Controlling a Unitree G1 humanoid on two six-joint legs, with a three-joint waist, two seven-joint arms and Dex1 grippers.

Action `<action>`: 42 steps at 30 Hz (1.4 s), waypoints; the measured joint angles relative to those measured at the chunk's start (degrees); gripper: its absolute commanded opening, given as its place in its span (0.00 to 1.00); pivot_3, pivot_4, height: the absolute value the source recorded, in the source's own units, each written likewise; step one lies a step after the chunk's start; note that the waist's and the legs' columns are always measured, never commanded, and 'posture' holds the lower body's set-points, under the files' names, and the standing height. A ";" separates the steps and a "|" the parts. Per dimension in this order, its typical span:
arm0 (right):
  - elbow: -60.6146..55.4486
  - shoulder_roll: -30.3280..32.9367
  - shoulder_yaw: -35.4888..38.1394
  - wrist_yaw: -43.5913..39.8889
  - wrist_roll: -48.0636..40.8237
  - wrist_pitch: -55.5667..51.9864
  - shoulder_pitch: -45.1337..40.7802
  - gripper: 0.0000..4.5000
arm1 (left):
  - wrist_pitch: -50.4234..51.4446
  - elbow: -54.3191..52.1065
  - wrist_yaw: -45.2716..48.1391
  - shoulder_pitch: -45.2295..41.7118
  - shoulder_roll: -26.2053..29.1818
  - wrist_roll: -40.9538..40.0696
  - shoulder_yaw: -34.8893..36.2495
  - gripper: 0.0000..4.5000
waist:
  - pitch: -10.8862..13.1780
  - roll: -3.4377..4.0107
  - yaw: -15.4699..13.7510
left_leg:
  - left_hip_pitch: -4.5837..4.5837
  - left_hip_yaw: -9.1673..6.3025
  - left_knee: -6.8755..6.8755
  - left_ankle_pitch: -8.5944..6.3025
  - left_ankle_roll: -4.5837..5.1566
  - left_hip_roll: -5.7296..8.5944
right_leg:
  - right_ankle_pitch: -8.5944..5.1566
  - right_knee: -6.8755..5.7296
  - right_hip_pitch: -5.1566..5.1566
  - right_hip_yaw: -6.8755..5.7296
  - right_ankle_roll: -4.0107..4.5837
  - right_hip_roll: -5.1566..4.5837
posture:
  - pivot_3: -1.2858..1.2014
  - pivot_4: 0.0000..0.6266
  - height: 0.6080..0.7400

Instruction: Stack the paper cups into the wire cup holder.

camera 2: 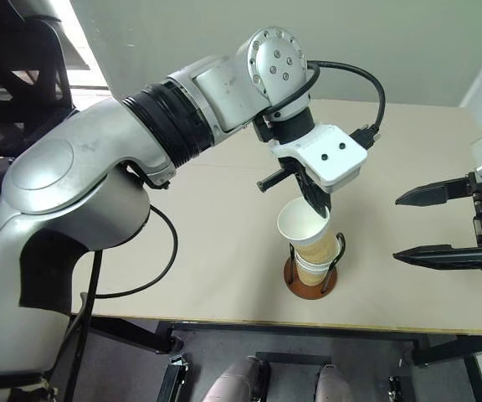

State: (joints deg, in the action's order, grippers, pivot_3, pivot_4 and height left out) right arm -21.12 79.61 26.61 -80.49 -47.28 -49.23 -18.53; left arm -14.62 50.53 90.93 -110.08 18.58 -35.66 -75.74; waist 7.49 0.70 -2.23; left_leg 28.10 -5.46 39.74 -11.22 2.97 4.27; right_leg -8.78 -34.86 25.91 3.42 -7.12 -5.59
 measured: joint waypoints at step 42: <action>26.95 -37.00 -16.31 42.61 18.60 9.75 -19.12 0.98 | 43.64 -29.25 -43.80 57.32 17.14 5.95 74.19 1.00 | -0.10 0.16 0.26 | -0.63 -0.08 -1.00 1.25 -0.96 0.03 | 1.26 0.02 0.06 -0.02 0.97 0.36 | 0.52 0.24 1.00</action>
State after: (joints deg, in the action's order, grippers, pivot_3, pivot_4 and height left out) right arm 5.83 42.62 10.30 -37.88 -28.68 -39.48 -37.66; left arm 29.02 21.28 47.13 -52.76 35.73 -29.71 -1.55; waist 7.39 0.86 -1.97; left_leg 27.47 -5.54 38.74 -9.98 2.01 4.31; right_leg -7.52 -34.84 25.96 3.40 -6.15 -5.23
